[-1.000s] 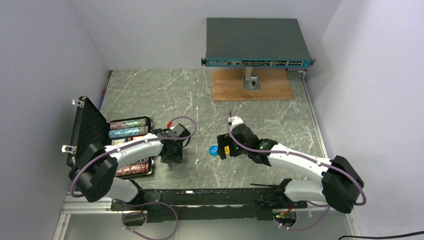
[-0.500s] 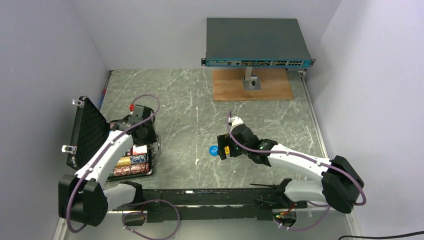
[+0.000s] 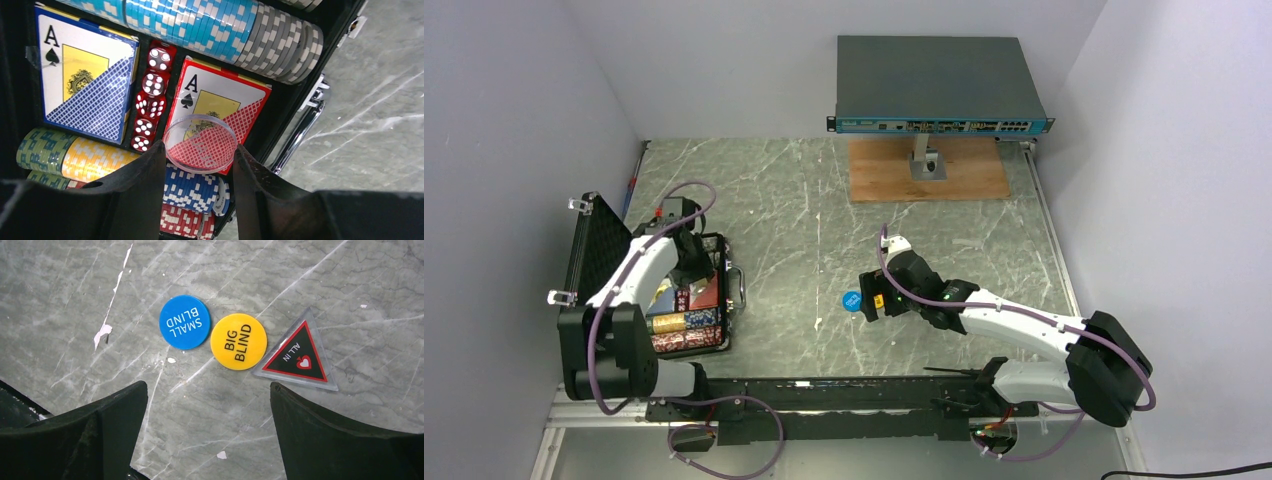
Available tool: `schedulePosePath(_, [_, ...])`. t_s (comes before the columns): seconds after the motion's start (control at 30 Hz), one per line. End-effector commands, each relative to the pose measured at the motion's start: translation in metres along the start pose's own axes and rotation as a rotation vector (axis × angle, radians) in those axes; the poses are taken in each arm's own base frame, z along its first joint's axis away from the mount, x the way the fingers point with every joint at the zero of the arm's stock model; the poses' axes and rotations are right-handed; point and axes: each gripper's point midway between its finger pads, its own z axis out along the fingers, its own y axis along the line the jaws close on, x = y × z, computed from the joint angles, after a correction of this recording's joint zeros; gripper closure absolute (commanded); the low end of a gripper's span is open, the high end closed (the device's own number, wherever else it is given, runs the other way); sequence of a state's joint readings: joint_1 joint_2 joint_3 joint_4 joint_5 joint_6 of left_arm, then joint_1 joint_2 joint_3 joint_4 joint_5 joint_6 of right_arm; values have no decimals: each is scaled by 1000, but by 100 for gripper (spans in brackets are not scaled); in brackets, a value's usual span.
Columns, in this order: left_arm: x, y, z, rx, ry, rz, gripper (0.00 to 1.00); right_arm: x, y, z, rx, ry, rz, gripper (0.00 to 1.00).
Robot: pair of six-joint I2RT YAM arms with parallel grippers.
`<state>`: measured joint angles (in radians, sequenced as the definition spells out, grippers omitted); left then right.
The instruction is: Pack up texas hold em set
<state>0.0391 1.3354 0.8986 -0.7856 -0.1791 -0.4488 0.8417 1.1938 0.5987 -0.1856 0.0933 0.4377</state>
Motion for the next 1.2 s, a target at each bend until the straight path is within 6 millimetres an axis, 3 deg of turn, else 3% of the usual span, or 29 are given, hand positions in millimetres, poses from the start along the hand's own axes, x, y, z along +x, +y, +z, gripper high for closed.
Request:
schedulePosePath(0.0, [-19, -8, 4, 0, -23, -15, 69, -10, 7, -2, -33, -42, 10, 6])
schedulePosePath(0.27, [-22, -17, 19, 10, 18, -13, 65, -9, 7, -2, -32, -42, 9, 6])
schedulePosePath(0.37, [-23, -18, 21, 7, 36, -3, 57, -10, 6, -3, -29, -40, 10, 6])
schedulePosePath(0.43, [-26, -17, 18, 0, 34, 5, 40, -10, 7, -4, -30, -41, 9, 6])
schedulePosePath(0.5, [-29, -17, 11, 4, 16, 8, 28, -12, 7, -4, -29, -44, 8, 6])
schedulePosePath(0.63, [-36, -12, -15, 16, -39, 11, 16, -14, 7, -6, -27, -42, 7, 6])
schedulePosePath(0.9, [-45, -2, -75, 69, -172, 14, 12, -12, 5, -6, -5, -13, 13, 6])
schedulePosePath(1.0, [-39, -25, -92, 241, -208, 29, 12, -10, 7, -4, -3, 8, 17, 6])
schedulePosePath(1.07, [-34, -64, -112, 472, -246, 76, 10, -8, 1, -2, 37, 36, 17, 6])
schedulePosePath(1.17, [-17, -119, -140, 676, -305, 253, 3, -12, -11, 1, 135, 72, -1, 6])
